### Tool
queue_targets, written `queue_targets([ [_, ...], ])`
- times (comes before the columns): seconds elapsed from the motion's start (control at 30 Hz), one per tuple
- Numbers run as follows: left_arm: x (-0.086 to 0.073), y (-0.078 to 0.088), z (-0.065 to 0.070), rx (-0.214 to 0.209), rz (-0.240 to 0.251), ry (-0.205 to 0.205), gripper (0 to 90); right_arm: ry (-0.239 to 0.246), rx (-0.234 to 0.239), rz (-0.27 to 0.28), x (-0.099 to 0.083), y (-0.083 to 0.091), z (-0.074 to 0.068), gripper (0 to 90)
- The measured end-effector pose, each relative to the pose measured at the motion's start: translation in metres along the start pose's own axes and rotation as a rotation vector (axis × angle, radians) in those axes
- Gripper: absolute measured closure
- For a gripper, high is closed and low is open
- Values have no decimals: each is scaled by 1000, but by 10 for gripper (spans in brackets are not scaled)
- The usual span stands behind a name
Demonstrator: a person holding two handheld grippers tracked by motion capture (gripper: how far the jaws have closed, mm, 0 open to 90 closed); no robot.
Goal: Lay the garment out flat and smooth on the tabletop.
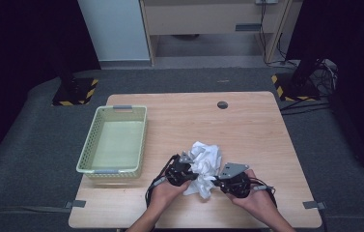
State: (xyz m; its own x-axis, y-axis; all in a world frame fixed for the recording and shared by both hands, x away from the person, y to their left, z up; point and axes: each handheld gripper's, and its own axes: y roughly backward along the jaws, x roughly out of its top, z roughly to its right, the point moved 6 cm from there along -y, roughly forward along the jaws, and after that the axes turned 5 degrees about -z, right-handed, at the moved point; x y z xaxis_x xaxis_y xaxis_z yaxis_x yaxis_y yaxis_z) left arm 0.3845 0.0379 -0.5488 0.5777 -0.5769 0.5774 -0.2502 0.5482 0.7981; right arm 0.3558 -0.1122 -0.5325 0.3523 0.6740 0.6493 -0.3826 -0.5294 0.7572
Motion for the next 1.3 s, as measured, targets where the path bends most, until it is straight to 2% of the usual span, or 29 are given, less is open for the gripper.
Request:
queue_targets([
  [0.1,3,4,4,18,11,-30,843,-13,-17,17,-1,10,11,828],
  [0.23,11,12,5,73,65,-52,664,-26,-27,46,0,21,21,828],
  [0.33,15,18,4,119,91,-66,588,-30,-33,56,1,27,26,828],
  [0.53,22,30,-3,180,157,-76,484,-20,-41,85,6,40,31,829],
  [0.6,25,32,-3,176,186,-79,460,-22,-39,91,7,42,32,829],
  [0.73,28,22,-3,165,183,-91,446,-21,-31,88,7,42,33,828],
  [0.77,28,20,-3,151,183,-96,467,-23,-29,88,7,41,33,828],
  [0.83,30,15,-2,110,186,-101,574,-23,-31,83,7,41,33,827],
  [0.9,31,13,2,70,169,-119,720,-19,-34,81,7,41,32,828],
  [1.0,33,19,4,63,168,-119,861,-15,-34,72,7,43,32,828],
  [1.07,35,28,2,86,176,-115,874,-20,-36,69,7,45,33,829],
  [1.2,38,48,-2,118,226,-92,877,-40,-45,71,7,54,39,829],
  [1.3,42,63,0,142,245,-103,878,-53,-46,85,8,64,42,831],
])
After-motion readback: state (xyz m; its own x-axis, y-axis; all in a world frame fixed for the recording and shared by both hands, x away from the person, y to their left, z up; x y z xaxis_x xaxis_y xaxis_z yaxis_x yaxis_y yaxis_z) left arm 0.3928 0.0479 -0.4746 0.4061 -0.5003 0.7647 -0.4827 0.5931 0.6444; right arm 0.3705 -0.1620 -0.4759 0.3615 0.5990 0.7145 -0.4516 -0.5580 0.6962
